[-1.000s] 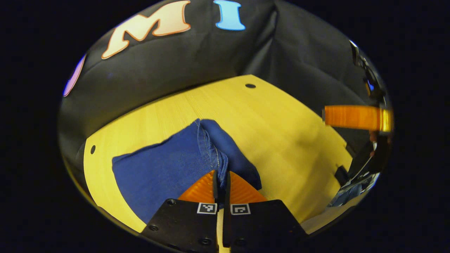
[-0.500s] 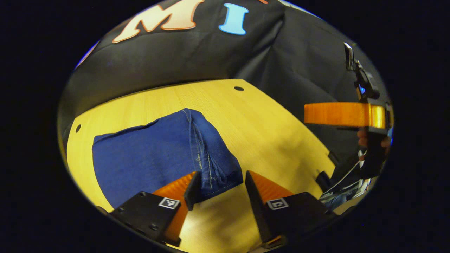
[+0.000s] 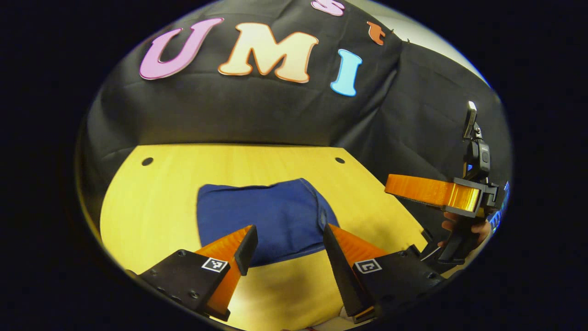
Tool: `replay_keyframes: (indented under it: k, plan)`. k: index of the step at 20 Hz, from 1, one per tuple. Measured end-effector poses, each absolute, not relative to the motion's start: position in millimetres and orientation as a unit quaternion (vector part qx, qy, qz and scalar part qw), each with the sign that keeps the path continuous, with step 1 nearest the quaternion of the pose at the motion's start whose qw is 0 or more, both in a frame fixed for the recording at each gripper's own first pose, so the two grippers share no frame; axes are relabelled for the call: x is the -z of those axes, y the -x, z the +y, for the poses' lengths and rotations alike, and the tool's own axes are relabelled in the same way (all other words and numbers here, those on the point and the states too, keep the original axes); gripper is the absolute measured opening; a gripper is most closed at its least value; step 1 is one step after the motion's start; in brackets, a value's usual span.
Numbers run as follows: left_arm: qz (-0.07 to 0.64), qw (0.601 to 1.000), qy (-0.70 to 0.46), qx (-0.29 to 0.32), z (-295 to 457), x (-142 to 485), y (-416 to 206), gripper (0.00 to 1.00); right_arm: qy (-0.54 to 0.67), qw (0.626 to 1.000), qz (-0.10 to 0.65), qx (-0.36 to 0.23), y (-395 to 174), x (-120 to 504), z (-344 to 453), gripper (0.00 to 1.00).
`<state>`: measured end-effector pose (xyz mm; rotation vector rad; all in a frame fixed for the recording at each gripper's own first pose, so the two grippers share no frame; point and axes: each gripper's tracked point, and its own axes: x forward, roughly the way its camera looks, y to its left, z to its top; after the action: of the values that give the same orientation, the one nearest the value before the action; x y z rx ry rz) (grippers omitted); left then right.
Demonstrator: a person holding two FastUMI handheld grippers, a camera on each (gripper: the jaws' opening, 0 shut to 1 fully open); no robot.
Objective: Grasp the waist and the cuffs of the jeans and fold them to make the two legs overlap; first hold the waist and fold one-third of the jeans toward the cuffs, then hold the cuffs and fold the remaining one-third in the same direction to finish folding.
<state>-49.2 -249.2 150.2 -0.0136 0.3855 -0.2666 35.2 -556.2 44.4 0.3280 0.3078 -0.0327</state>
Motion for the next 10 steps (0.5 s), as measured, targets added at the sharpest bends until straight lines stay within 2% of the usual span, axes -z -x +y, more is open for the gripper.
replay_keyframes:
  k: [10]
  plan:
    - [0.161, 0.977, 0.061, 0.128, -201, -162, 76, 0.85, -0.132, 0.981, 0.139, 0.015, -18, -53, -510, 0.98]
